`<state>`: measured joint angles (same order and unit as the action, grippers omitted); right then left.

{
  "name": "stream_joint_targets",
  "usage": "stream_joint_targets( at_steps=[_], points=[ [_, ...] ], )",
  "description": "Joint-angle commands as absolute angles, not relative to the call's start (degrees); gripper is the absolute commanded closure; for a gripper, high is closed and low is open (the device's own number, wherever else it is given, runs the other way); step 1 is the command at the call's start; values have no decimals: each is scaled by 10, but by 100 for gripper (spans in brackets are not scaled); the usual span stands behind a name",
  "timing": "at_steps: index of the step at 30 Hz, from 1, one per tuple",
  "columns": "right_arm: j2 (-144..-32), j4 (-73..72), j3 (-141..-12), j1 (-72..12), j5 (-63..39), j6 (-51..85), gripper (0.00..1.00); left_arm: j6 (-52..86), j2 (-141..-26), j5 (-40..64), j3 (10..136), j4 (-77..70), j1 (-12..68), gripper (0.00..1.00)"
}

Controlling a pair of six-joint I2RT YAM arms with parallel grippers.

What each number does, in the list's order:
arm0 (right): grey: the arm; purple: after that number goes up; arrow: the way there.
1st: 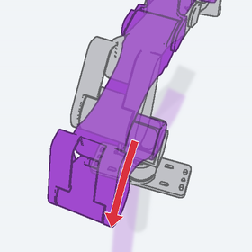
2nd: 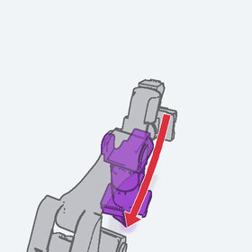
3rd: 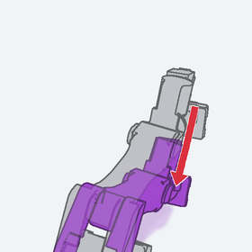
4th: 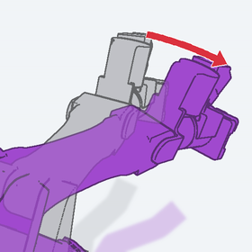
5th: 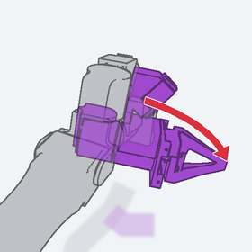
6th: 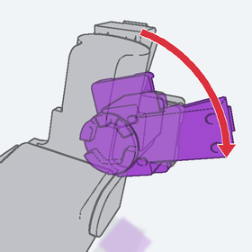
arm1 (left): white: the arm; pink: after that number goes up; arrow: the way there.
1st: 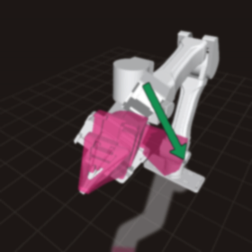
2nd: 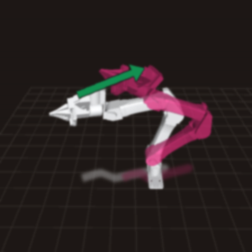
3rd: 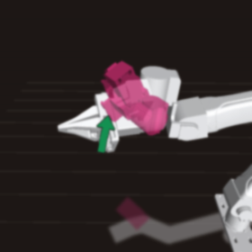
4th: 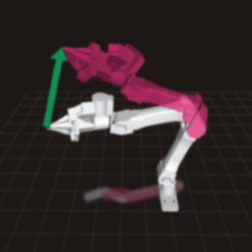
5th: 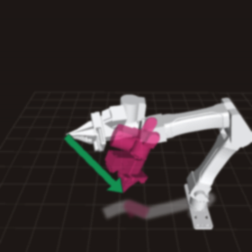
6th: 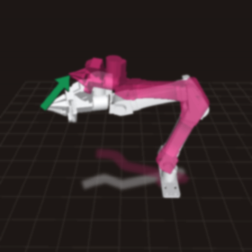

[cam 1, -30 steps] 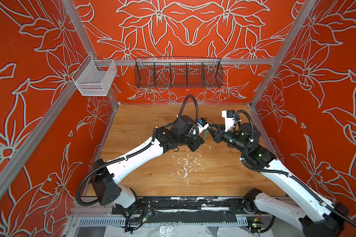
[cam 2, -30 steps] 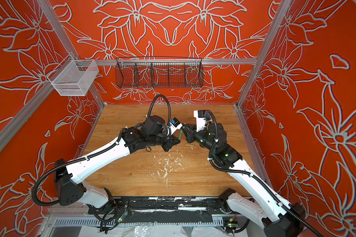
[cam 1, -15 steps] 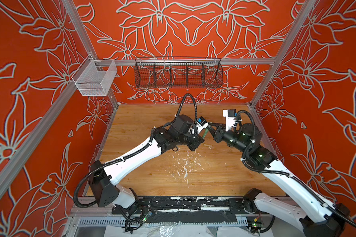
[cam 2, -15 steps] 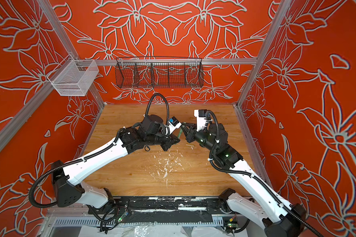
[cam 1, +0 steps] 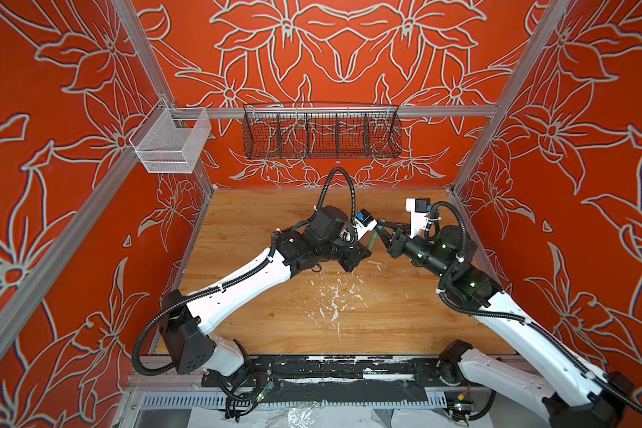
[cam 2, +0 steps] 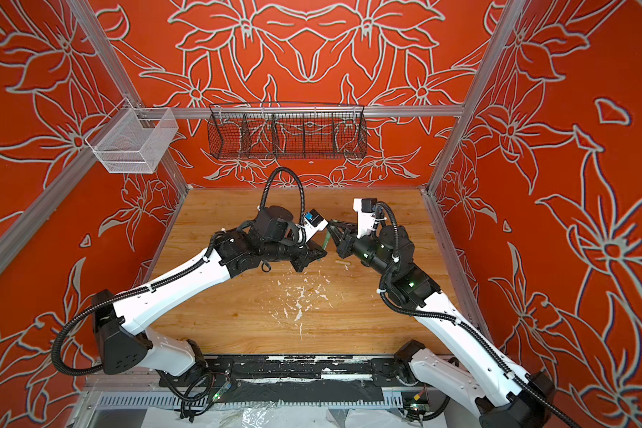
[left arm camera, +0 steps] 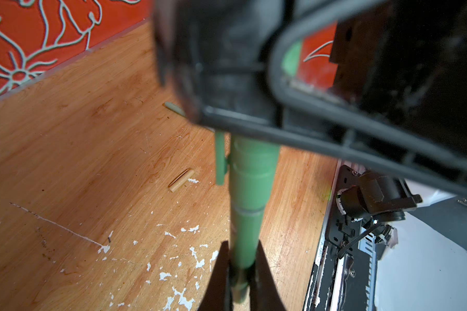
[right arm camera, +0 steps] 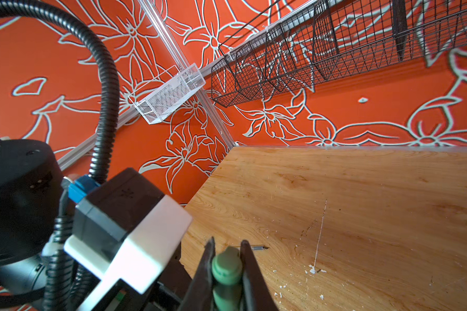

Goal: Insert pens into pen caps
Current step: Put on the pen cap to the pen.

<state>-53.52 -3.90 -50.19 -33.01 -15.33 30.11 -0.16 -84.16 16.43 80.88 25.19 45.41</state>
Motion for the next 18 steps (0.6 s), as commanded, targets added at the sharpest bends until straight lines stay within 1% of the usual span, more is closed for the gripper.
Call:
stream_joint_targets(
  at_steps=[1,4,6,11,12,14,16,17,18],
  points=[
    [-546,113,-469,-369,-267,330,100,13,-813,146,860,-9,436,100],
    [-537,131,-487,-368,-225,319,100,15,-813,153,864,11,436,100],
    [-532,140,-506,-364,-201,311,100,19,-809,161,857,21,436,92],
    [-541,147,-552,-341,-175,307,100,29,-790,164,820,32,436,91],
    [-545,143,-557,-336,-178,306,100,33,-786,164,814,32,437,87],
    [-556,144,-573,-326,-184,308,100,37,-777,161,803,38,436,65],
    [-568,149,-587,-317,-187,309,100,38,-768,156,790,39,436,62],
    [-573,150,-593,-312,-191,307,100,37,-762,153,784,41,436,56],
    [-577,150,-598,-307,-196,307,100,38,-758,148,778,41,436,49]
  ],
)
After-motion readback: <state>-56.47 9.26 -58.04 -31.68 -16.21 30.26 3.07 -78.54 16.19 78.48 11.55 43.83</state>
